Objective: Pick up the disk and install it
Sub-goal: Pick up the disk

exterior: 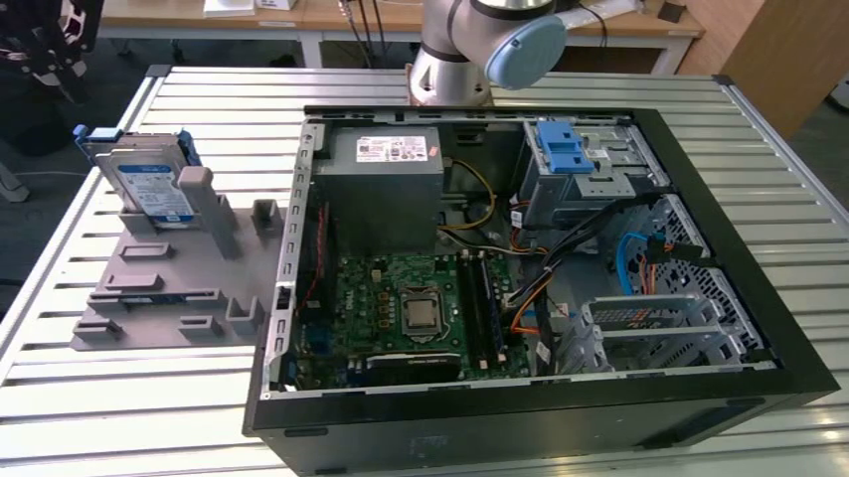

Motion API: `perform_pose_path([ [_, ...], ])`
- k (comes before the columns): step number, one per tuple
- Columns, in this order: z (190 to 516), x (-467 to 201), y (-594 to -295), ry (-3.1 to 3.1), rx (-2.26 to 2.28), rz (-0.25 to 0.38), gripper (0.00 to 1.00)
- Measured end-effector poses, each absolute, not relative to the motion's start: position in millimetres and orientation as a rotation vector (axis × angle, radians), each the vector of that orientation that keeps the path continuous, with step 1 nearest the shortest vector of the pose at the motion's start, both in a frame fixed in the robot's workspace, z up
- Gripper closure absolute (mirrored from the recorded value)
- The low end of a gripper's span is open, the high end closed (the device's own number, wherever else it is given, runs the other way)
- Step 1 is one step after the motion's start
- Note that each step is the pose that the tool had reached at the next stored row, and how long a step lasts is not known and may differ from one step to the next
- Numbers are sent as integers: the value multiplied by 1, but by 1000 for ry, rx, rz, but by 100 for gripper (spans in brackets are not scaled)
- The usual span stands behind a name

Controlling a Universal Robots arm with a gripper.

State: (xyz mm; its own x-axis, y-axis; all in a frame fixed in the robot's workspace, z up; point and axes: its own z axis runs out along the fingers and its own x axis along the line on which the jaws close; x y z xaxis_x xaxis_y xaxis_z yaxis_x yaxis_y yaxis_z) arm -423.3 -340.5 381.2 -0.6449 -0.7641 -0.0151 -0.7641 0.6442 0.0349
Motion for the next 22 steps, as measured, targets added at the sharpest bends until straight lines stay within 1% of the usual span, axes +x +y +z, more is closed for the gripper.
perform_pose_path([
  [22,380,-423,-341,-2602,1748,-58,89],
])
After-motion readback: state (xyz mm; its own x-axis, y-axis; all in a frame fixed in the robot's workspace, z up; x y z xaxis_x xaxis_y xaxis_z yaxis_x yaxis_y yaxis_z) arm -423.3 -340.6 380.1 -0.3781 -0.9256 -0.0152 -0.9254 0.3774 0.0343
